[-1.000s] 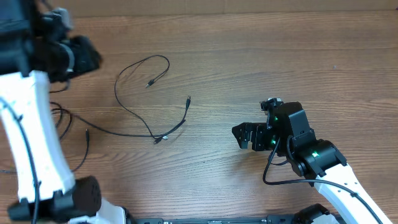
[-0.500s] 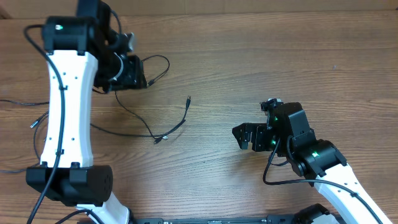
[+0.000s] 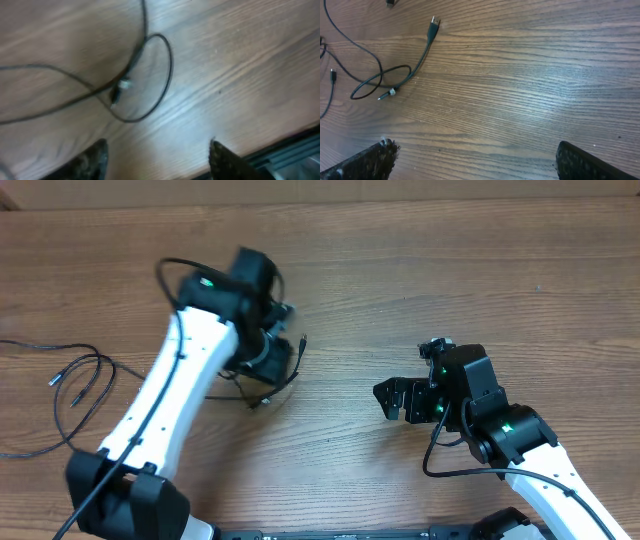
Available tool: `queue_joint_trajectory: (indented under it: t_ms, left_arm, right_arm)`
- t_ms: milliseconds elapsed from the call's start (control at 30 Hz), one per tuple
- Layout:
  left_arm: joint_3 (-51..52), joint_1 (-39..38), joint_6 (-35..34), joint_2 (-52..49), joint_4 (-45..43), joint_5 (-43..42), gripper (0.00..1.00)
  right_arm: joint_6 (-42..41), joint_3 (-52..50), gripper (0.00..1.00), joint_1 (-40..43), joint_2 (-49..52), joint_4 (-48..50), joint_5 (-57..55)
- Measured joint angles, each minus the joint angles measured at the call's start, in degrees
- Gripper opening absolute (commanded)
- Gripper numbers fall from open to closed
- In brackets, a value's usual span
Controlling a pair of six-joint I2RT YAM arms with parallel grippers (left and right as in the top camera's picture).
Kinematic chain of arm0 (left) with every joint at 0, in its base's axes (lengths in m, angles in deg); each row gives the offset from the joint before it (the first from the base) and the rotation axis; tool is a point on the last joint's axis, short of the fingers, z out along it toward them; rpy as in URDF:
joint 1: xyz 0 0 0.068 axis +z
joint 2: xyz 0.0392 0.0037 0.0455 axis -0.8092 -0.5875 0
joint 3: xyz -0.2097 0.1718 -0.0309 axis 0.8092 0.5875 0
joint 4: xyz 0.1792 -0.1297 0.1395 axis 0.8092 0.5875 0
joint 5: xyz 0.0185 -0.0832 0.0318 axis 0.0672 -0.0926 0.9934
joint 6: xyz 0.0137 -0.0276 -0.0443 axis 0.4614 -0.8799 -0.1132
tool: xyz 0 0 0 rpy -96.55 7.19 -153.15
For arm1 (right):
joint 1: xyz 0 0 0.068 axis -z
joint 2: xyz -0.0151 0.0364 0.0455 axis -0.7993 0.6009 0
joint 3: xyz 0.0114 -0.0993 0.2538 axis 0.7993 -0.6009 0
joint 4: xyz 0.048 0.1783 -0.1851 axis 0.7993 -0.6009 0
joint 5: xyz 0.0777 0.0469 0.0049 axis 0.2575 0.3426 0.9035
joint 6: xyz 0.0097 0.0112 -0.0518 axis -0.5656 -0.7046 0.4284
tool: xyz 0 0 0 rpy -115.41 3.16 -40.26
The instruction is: Untangle cables
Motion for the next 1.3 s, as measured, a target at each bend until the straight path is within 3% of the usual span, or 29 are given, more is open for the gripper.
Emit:
queue_joint_trajectory:
  t_ms: [100, 233, 267, 400, 467, 733, 933, 1300]
  left_arm:
    - [7.26, -1.81, 1.44, 0.04, -7.43, 1.09, 0.82]
    - [15.17, -2.25, 2.38, 0.04, -16.22, 3.89, 0.79]
    - [16.55, -2.25, 2.38, 0.04, -17.81, 4.42, 0.74]
    - [19.37, -2.25, 2.47, 0.04, -20.15, 5.86, 0.22]
    - [19.37, -2.25, 2.56, 0.04, -20.31, 6.21, 0.04]
    - [17.73, -2.23, 2.08, 0.04, -15.54, 8.17, 0.04]
    - [5.77, 0.9, -0.96, 0.66, -10.05, 12.2, 0.04]
    - [-20.2, 27.61, -8.79, 12.37, -10.38, 23.39, 0.04]
  right_arm:
    - [0.0, 0.0, 1.0, 0.0, 0.0, 0.0, 0.02]
    - [0.0, 0.0, 1.0, 0.0, 0.0, 0.04, 0.0]
    - [0.0, 0.0, 1.0, 0.0, 0.0, 0.02, 0.0]
    - [0.02, 0.0, 1.0, 0.0, 0.0, -0.02, 0.0]
    - [0.0, 0.0, 1.0, 0.0, 0.0, 0.0, 0.0]
    - [0.0, 0.0, 1.0, 0.0, 0.0, 0.0, 0.0]
    - [0.02, 0.0, 1.0, 0.0, 0.0, -0.02, 0.02]
    - [0.0, 0.0, 1.0, 0.0, 0.0, -0.26, -0.2]
